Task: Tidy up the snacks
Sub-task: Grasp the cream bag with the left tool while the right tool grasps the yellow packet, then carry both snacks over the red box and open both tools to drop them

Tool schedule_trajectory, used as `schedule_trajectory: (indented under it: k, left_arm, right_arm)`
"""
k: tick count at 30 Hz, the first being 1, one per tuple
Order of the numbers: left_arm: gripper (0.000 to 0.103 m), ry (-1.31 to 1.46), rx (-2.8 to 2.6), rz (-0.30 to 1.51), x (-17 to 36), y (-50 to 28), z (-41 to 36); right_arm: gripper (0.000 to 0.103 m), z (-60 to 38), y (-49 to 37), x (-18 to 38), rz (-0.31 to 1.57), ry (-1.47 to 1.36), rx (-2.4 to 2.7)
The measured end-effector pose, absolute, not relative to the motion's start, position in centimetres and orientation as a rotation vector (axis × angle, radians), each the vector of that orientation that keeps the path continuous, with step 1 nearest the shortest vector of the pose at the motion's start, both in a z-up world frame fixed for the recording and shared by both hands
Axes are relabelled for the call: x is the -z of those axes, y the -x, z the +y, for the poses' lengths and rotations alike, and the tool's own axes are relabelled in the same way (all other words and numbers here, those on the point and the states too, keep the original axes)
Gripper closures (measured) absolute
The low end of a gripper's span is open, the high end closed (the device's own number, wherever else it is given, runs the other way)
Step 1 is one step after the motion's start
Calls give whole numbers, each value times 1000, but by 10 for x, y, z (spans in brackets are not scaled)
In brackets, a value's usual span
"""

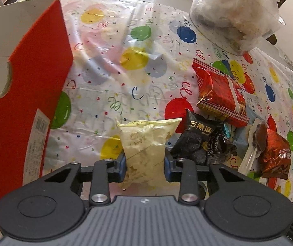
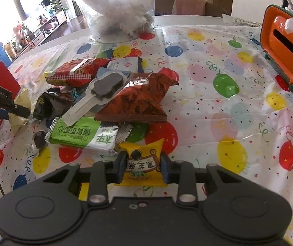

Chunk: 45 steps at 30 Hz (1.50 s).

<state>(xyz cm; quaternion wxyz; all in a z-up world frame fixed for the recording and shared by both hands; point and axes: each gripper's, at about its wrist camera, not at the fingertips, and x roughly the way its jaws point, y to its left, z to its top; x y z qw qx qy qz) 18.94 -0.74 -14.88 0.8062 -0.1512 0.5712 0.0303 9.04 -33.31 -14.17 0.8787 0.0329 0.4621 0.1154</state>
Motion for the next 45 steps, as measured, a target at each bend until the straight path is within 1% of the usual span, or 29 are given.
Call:
schedule_trajectory:
  k: [8,18,25,33,40,45]
  left_arm:
    - [70,281,-73,1205,127,-167,-13]
    - [70,168,-44,1163,74,-132,-9]
    - [70,145,-25,1107,40,-113,18]
    - [70,121,-23,1072,18,-98,61]
    - [70,115,-50,1058,6,-95,110]
    - [70,112,-71,1054,4,-95,144]
  right_arm:
    - [71,-337,-79,121,940,-90,-247]
    - [71,-311,-65,71,884,-86,-328]
    - [71,-272,-62,36,845,-62,-398]
    - [71,-207,-67,5,810,-50,-493]
    - [71,-136,-73,-11,790,-19,-567]
    - [71,-90,-79,-12,786,18,-591]
